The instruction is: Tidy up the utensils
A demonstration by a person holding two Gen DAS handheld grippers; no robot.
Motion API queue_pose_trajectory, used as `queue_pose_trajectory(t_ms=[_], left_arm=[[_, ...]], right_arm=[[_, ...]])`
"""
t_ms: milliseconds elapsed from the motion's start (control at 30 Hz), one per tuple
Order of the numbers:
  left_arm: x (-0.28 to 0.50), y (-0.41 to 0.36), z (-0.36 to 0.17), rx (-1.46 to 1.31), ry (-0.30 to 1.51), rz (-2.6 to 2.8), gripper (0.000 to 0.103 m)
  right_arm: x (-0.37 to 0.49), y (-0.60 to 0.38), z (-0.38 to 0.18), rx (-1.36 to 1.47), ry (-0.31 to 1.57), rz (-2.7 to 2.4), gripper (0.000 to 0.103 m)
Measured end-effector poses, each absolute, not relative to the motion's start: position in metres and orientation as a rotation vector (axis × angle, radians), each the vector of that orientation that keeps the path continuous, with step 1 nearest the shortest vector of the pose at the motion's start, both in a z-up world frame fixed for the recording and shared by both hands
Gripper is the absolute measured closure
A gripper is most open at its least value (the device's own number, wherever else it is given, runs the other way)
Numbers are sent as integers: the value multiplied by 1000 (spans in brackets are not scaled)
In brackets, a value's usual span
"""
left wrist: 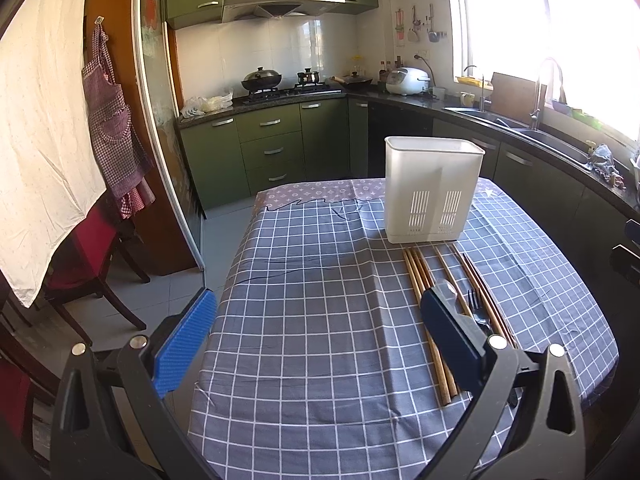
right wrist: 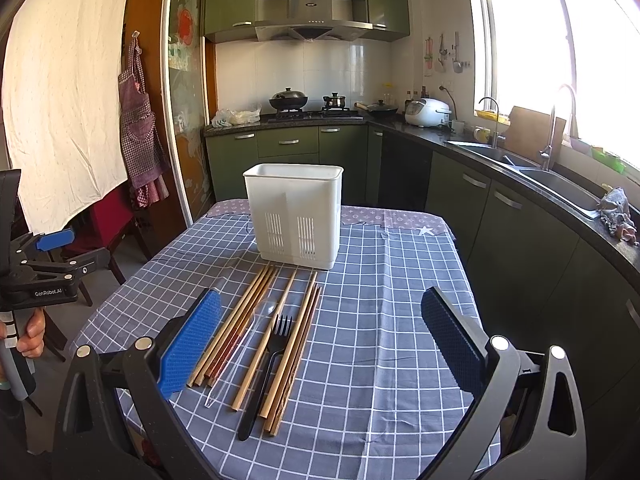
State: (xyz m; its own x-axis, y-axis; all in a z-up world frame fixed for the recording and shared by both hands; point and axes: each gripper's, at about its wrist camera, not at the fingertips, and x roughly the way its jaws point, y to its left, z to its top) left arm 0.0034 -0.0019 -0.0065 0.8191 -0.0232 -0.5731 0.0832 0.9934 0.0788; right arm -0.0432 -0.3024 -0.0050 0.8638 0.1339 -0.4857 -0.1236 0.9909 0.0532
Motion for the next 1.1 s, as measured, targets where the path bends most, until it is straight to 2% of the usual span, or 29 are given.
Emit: queue_pose_trajectory(t_ms=[233,1100], left_arm=[[3,13,-3,26,600,-37,6],[1,12,-2,38,603,-50,6]], right_arm=[[-43,-302,-4,21,510,134,4],[-43,-303,-4,24,511,137,4]])
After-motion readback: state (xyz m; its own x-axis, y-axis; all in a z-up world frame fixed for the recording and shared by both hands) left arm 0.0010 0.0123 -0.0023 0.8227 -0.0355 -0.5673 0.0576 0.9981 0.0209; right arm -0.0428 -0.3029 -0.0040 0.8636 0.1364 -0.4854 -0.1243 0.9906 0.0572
